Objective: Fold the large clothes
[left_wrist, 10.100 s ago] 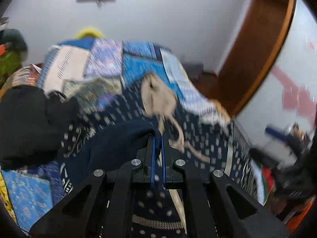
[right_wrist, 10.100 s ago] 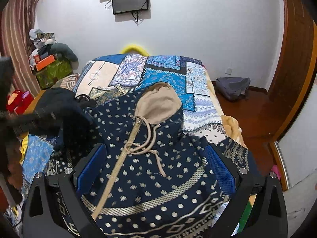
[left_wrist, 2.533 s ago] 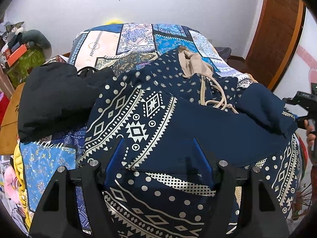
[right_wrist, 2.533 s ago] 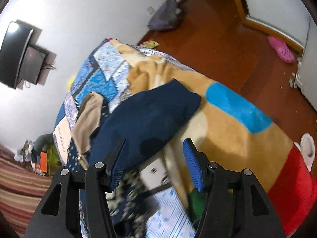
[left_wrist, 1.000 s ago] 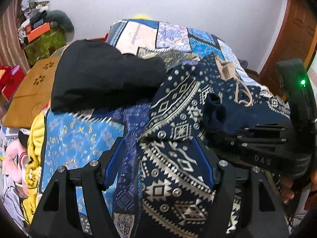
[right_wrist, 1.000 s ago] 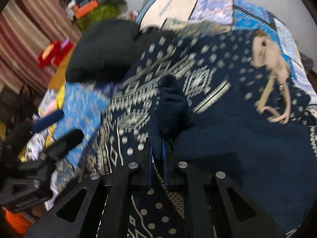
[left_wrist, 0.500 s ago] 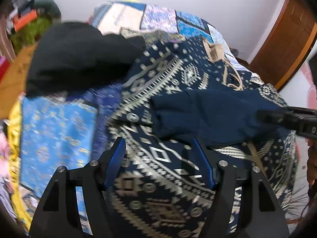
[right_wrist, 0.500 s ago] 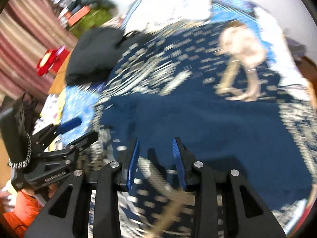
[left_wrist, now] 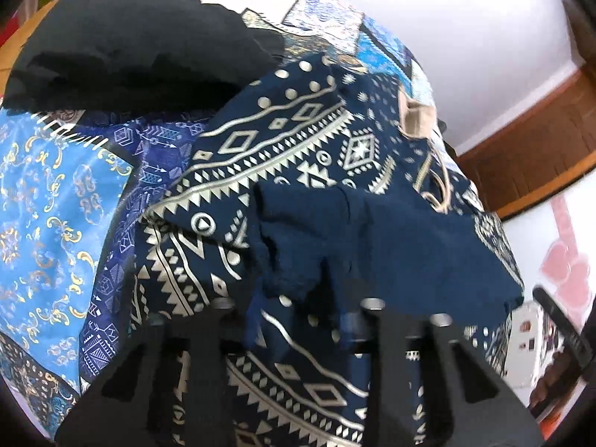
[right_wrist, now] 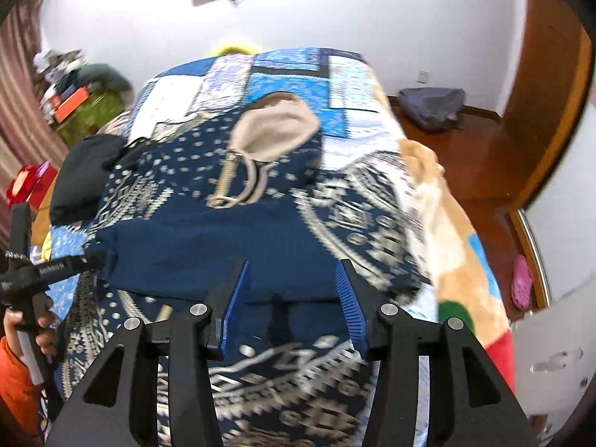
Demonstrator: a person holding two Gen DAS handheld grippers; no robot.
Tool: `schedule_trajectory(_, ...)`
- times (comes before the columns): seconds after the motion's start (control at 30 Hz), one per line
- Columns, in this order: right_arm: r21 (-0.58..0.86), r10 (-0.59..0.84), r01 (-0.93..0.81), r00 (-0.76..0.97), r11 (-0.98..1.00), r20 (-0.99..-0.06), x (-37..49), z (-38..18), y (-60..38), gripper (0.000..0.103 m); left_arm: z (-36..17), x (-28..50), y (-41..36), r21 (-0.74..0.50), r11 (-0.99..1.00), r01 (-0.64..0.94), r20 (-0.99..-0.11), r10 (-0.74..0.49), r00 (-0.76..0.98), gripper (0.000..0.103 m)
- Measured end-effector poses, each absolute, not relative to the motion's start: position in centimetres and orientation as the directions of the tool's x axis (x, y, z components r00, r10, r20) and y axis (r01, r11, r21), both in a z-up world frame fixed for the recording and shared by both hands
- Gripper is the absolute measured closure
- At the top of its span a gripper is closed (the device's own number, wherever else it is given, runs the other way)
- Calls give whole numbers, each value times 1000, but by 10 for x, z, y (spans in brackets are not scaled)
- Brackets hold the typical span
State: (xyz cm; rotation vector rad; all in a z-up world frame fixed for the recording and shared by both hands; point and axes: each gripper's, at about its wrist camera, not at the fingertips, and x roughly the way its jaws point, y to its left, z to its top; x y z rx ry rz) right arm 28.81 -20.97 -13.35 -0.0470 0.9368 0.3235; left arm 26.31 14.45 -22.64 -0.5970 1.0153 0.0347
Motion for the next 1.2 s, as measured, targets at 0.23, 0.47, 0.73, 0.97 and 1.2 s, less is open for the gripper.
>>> schedule_trajectory(0.23, 54, 190, -243, 580, 968, -792, 289, -136, -238, 59, -195, 259, 112, -195, 956, -222, -784, -16, 621, 95)
schedule_trajectory(0.47, 52, 167, -194, 643, 980, -747, 300, -114, -256, 59, -121, 260, 93, -29, 986, -162, -609, 111, 786, 96)
schedule_trajectory(0.73, 60, 167, -191, 618, 980, -768, 312, -129, -247, 56, -109, 282, 129, -28, 979, -200, -603, 143, 785, 96)
schedule_trajectory(0.97, -25, 117, -252, 531, 968, -839, 309, -171, -226, 56, -184, 286, 146, 8, 978, -208, -750, 143, 645, 96)
schedule_trajectory(1.2, -17, 126, -262, 519, 965, -846, 307, -167, -227, 56, -221, 279, 153, 18, 980, -199, -826, 127, 549, 84)
